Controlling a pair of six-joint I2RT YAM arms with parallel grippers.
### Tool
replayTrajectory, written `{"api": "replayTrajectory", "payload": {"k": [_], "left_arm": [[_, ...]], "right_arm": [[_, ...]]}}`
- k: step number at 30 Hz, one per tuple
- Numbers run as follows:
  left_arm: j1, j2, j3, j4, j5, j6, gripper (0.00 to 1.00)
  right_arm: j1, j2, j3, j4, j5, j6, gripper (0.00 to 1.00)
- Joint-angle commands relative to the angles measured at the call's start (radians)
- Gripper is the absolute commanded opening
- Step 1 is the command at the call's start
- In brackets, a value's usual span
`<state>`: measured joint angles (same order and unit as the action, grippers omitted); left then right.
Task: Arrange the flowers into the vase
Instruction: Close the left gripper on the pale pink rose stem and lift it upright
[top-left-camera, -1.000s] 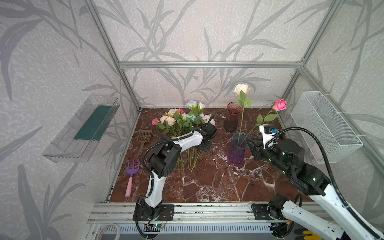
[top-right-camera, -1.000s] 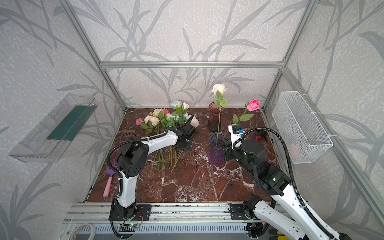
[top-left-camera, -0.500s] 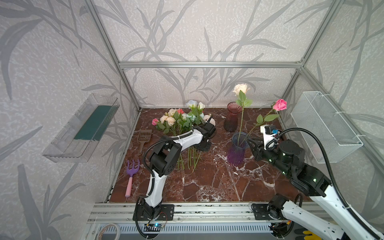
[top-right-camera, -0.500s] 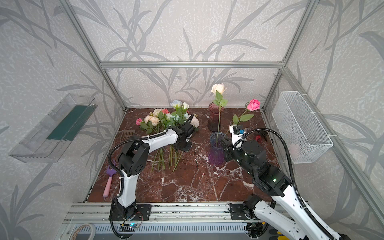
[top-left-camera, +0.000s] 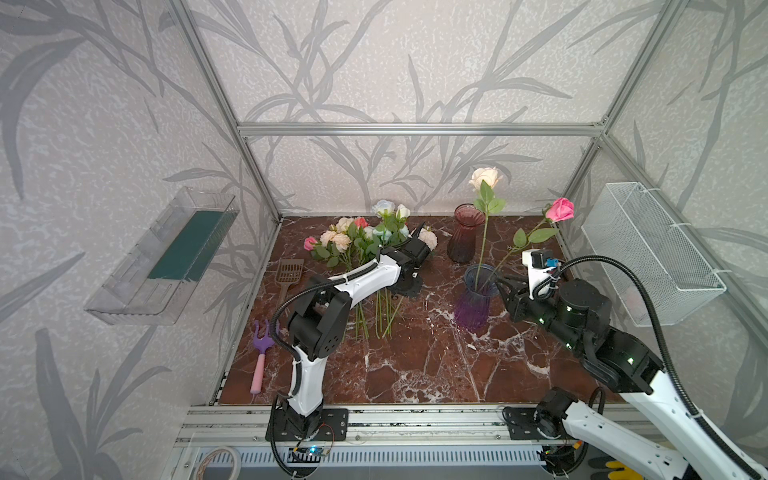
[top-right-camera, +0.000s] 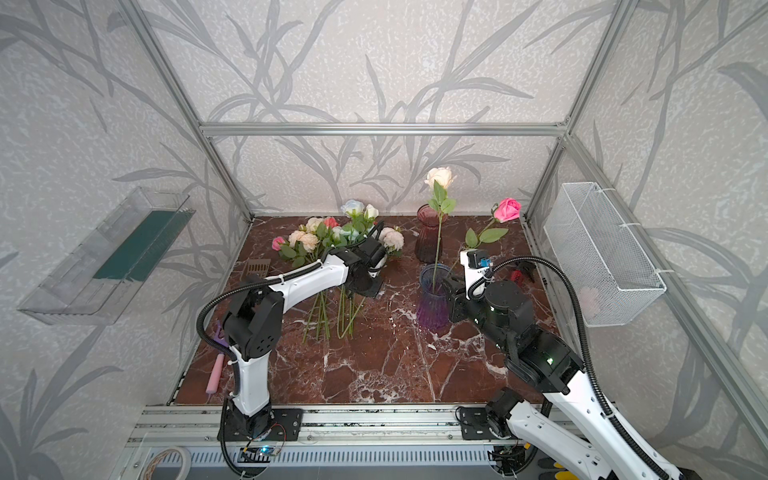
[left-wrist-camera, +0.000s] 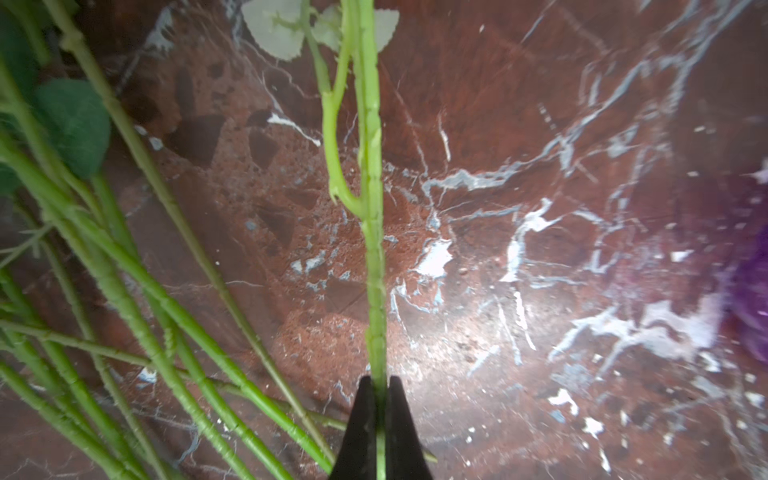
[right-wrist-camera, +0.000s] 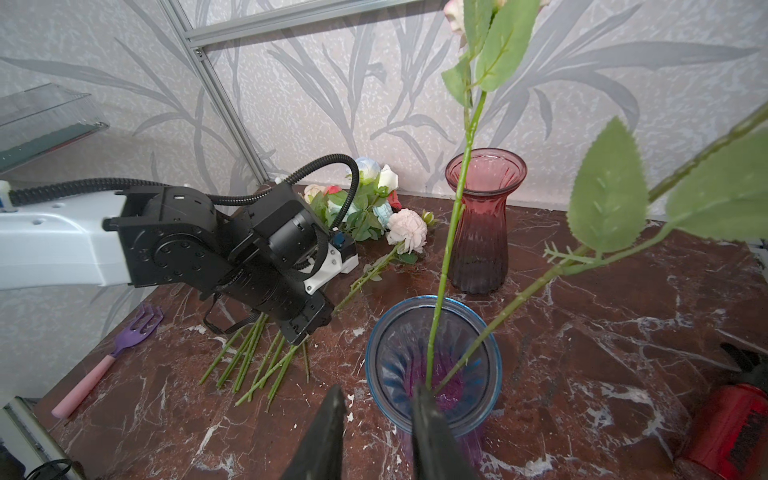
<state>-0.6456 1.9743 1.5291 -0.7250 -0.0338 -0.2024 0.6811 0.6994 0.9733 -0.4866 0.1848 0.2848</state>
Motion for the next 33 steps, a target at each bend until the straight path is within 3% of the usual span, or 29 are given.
{"api": "replayTrajectory", "payload": {"k": [1, 11, 17, 22, 26, 33], "left_arm": [[0.0, -0.061, 0.007, -0.008, 0.006, -0.007, 0.0], [0.001, -0.248, -0.055, 0.062, -0.011, -0.043, 0.0], [0.002, -0.431, -0.174, 0.222, -0.001, -0.06, 0.0], [0.0, -0.706, -0.444, 0.614, 0.105, -0.048, 0.0], [-0.017, -0.855, -0.594, 0.861, 0.267, -0.041, 0.0], [-0.078, -0.888, -0.593, 0.882, 0.372, -0.039, 0.0]], "right_arm": [[0.002, -0.002, 0.042, -0.008, -0.001, 0.014, 0.29], [0.002, 0.048, 0.078, -0.007, -0.041, 0.031, 0.28], [0.003, 0.099, 0.111, 0.013, -0.085, 0.042, 0.28], [0.003, 0.167, 0.166, 0.044, -0.162, 0.046, 0.33], [0.007, 0.24, 0.219, 0.107, -0.241, 0.06, 0.4], [0.017, 0.398, 0.314, 0.236, -0.341, 0.116, 0.44]]}}
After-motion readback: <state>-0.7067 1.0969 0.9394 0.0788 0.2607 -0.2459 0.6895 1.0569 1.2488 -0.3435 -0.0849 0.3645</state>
